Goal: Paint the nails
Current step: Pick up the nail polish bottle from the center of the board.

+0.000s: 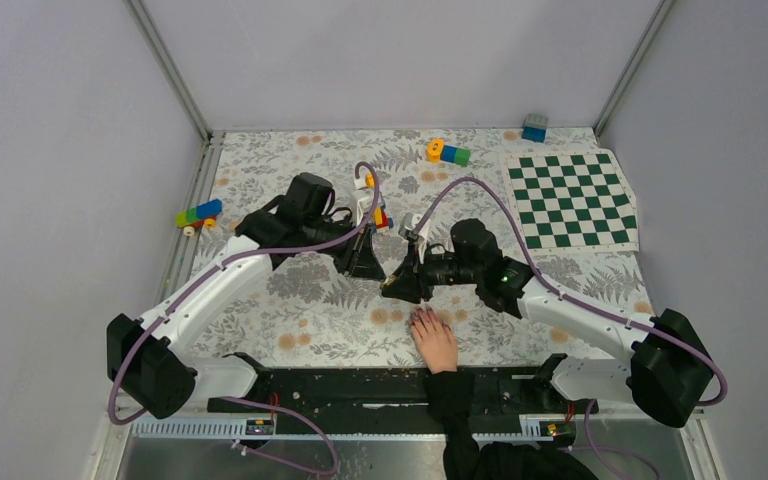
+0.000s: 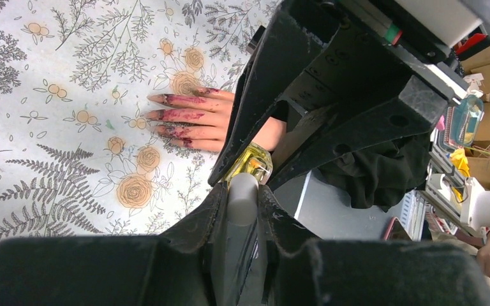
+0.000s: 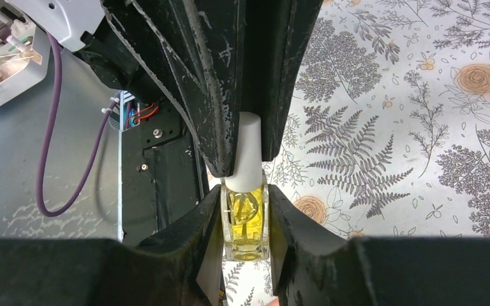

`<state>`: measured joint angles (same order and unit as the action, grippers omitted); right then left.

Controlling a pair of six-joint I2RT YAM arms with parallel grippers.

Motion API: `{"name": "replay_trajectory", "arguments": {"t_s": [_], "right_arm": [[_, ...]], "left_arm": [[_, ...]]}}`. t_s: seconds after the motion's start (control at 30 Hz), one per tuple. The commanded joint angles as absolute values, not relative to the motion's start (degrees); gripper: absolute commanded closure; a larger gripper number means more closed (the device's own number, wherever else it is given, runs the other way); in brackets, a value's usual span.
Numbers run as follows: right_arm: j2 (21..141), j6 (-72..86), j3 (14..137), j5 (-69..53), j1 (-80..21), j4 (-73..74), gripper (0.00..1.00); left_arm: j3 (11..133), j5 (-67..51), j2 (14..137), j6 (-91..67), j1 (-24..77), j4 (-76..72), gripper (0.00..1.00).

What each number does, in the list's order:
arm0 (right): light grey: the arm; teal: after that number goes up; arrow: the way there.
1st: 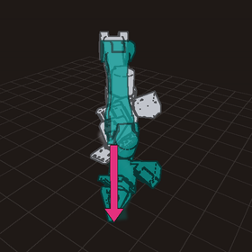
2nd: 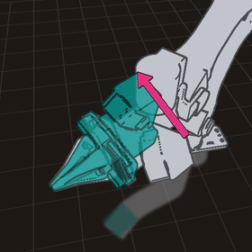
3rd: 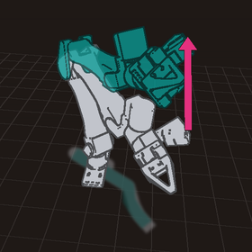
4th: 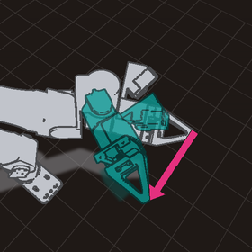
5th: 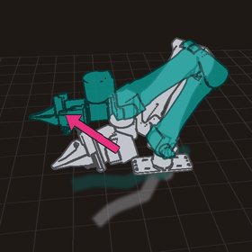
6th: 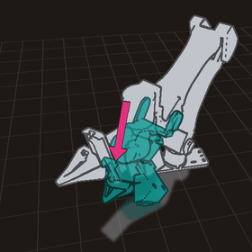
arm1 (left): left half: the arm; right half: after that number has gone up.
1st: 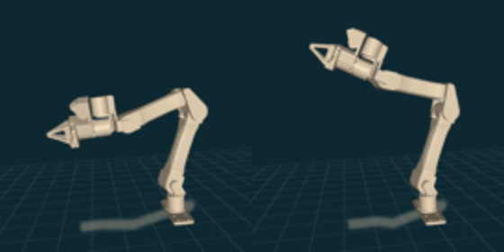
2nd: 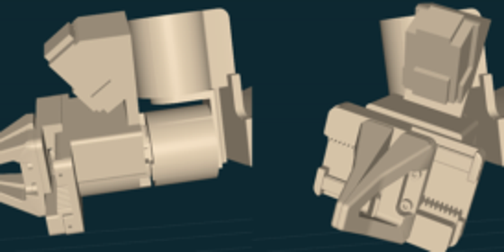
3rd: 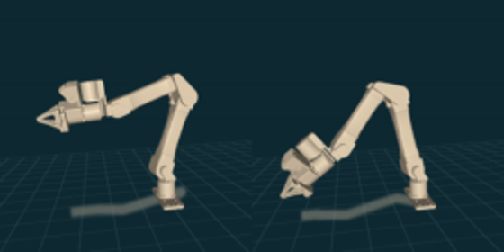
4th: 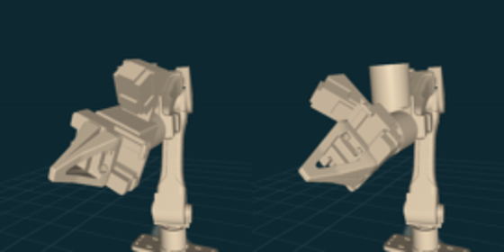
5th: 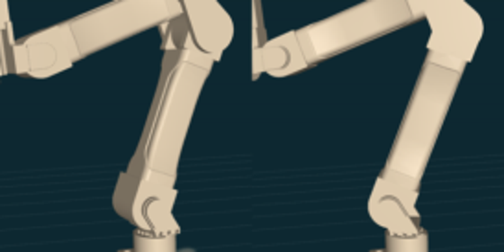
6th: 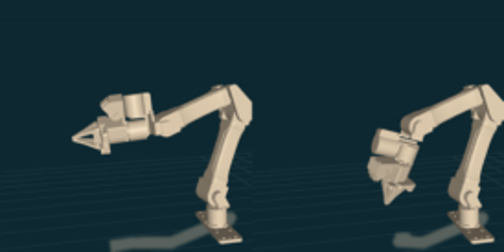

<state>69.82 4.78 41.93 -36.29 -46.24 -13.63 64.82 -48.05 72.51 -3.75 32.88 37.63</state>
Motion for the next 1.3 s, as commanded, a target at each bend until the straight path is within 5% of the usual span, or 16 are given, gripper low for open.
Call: {"name": "replay_trajectory", "arguments": {"t_s": [0.0, 0.53, 0.8, 0.83, 0.93, 0.97, 1.0, 1.07, 1.27], "right_arm": [[69.94, 6.09, 43.21, -31.93, -47.36, -16.21, 1.0], [71.29, 3.03, 41.85, 4.16, -55.95, -20.14, 1.0], [74.37, 4.47, 43.98, 11.42, -57.7, -20.25, 1.0], [74.23, 5.01, 43.71, 11.28, -57.64, -21.2, 1.0], [73.05, 6.04, 42.27, 9.82, -57.66, -23.91, 1.0], [72.49, 6.25, 41.71, 9.61, -57.66, -24.82, 1.0], [71.9, 7.21, 41.18, 10.56, -57.66, -25.5, 1.0], [70.58, 7.32, 40.9, 11.06, -57.57, -25.7, 1.0], [67.36, 8.51, 41.42, 7.37, -55.69, -23.65, 1.0]], "left_arm": [[65.62, -48.73, 73.0, -5.81, 32.37, 34.13, 1.0], [61.78, -43.38, 76.11, -16.15, 31.73, 26.33, 1.0], [60.41, -42.68, 75.65, -19.82, 31.56, 22.48, 0.99], [60.27, -42.36, 75.14, -20.06, 31.43, 21.99, 0.9], [60.27, -41.2, 73.0, -19.92, 30.5, 21.71, 0.43], [60.15, -40.63, 71.48, -19.63, 30.0, 21.56, 0.2], [59.97, -39.89, 70.05, -19.46, 29.42, 21.27, 0.09], [59.36, -37.16, 66.9, -18.83, 27.94, 20.16, 0.01], [57.72, -33.84, 58.9, -17.35, 23.14, 18.01, 0.01]]}}
